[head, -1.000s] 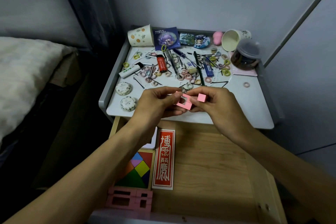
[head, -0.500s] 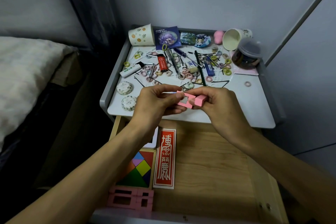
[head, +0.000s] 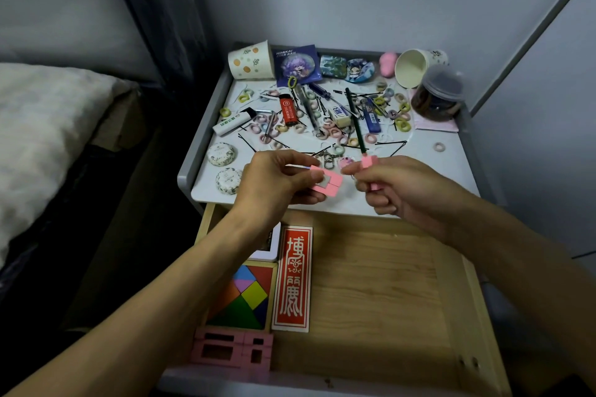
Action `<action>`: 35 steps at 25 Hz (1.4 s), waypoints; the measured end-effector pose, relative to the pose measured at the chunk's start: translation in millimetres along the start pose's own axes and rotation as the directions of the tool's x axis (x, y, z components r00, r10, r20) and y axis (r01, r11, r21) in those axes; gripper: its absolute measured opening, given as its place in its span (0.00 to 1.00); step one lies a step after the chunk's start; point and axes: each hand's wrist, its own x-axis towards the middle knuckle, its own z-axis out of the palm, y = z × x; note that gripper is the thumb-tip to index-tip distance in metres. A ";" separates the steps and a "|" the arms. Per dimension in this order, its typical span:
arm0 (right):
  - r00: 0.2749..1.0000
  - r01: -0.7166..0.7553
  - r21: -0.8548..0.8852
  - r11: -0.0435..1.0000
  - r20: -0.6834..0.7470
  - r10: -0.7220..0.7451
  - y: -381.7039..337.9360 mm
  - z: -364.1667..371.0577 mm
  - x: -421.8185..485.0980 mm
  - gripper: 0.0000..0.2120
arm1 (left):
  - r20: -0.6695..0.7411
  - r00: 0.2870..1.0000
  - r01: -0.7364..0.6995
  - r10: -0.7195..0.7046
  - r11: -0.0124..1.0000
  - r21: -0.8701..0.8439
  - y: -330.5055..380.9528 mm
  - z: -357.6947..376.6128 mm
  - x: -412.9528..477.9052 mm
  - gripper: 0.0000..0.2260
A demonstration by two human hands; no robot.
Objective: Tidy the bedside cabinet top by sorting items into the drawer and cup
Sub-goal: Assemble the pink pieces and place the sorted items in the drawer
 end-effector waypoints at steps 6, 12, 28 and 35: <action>0.985 0.171 -0.213 0.962 0.025 -0.170 -1.5 0.1 -4.6 0.10 | 0.030 0.999 0.031 -0.031 0.999 0.015 -1.6 0.4 0.1 0.08; 0.908 0.344 -0.460 0.819 -0.060 -0.415 8.9 12.7 -7.3 0.12 | 0.090 0.996 0.026 -0.030 0.998 0.050 -4.3 2.8 -1.5 0.07; 0.911 0.340 -0.414 0.844 -0.078 -0.405 10.6 14.3 -4.3 0.11 | 0.053 0.999 -0.003 0.003 1.000 -0.007 -3.5 1.5 -2.7 0.10; 0.835 0.413 -0.542 0.732 -0.096 -0.542 9.6 19.1 -7.7 0.07 | 0.099 0.995 -0.011 0.011 1.000 0.000 -5.1 2.6 -2.3 0.09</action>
